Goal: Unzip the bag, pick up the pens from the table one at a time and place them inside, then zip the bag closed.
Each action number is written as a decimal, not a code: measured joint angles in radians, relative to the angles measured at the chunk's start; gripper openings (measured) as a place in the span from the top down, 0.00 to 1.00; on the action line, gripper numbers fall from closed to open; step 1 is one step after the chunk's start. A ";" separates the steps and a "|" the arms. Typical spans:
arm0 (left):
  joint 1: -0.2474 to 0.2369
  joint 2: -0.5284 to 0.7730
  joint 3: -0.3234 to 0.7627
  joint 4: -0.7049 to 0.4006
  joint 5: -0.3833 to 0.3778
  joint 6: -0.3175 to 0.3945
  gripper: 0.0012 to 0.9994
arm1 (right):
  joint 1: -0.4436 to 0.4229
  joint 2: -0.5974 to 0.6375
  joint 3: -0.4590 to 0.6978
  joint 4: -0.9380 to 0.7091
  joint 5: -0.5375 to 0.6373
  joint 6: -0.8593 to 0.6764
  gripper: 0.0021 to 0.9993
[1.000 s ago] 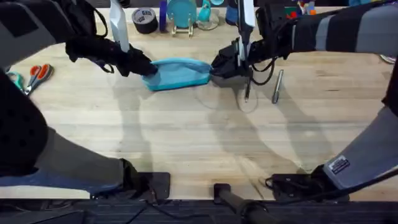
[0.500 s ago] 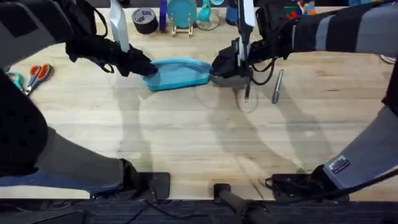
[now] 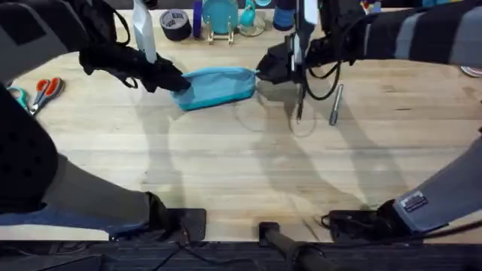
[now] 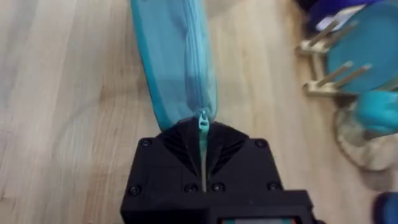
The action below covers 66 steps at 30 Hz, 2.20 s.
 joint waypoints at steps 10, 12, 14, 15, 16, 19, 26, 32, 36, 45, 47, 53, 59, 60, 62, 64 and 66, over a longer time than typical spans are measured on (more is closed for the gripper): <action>0.002 0.000 0.000 0.001 -0.002 0.000 0.96 | 0.002 -0.047 0.000 0.018 0.007 0.000 0.97; 0.002 0.000 0.000 0.000 -0.002 0.000 0.96 | 0.002 -0.048 0.000 0.017 0.007 0.000 0.97; 0.002 0.000 0.000 0.000 -0.002 0.000 0.96 | 0.002 -0.048 0.000 0.018 0.007 0.000 0.97; 0.002 0.000 0.000 0.000 -0.002 0.000 0.96 | 0.002 -0.049 0.000 0.018 0.007 0.000 0.97; 0.002 0.000 0.000 0.000 -0.002 0.000 0.96 | 0.002 -0.049 0.000 0.018 0.007 0.000 0.97; 0.002 0.000 0.000 0.001 -0.002 0.000 0.96 | 0.002 -0.049 0.000 0.027 -0.001 0.000 0.97; 0.002 0.000 0.000 0.000 -0.001 0.000 0.96 | 0.021 -0.049 0.000 0.069 -0.040 0.000 0.97; 0.002 0.000 0.000 0.000 -0.001 0.000 0.96 | 0.069 -0.058 0.000 0.087 -0.044 0.000 0.97; 0.002 0.000 0.000 0.000 -0.003 0.000 0.96 | 0.101 -0.060 0.000 0.113 -0.042 0.000 0.97; 0.001 0.000 0.000 0.000 -0.003 0.000 0.96 | 0.160 -0.062 0.000 0.190 -0.049 0.008 0.97; 0.001 0.000 0.000 0.000 -0.002 0.000 0.96 | 0.176 -0.062 0.000 0.211 -0.054 0.026 0.97; 0.001 0.000 0.000 0.000 -0.002 0.000 0.96 | 0.213 -0.062 0.000 0.238 -0.055 0.076 0.97; 0.001 0.000 0.000 0.000 -0.002 0.000 0.96 | 0.232 -0.062 0.000 0.247 -0.041 0.106 0.97; 0.001 0.000 0.000 0.000 -0.002 0.000 0.96 | 0.234 -0.062 0.000 0.255 -0.041 0.112 0.97; 0.001 0.000 0.000 0.000 -0.002 0.000 0.96 | 0.236 -0.062 0.000 0.305 -0.040 0.141 0.97; 0.001 0.000 0.000 0.000 -0.002 0.000 0.96 | 0.236 -0.062 0.000 0.333 -0.039 0.150 0.97; 0.001 0.000 0.000 0.000 -0.002 0.000 0.96 | 0.236 -0.062 0.000 0.362 -0.039 0.156 0.97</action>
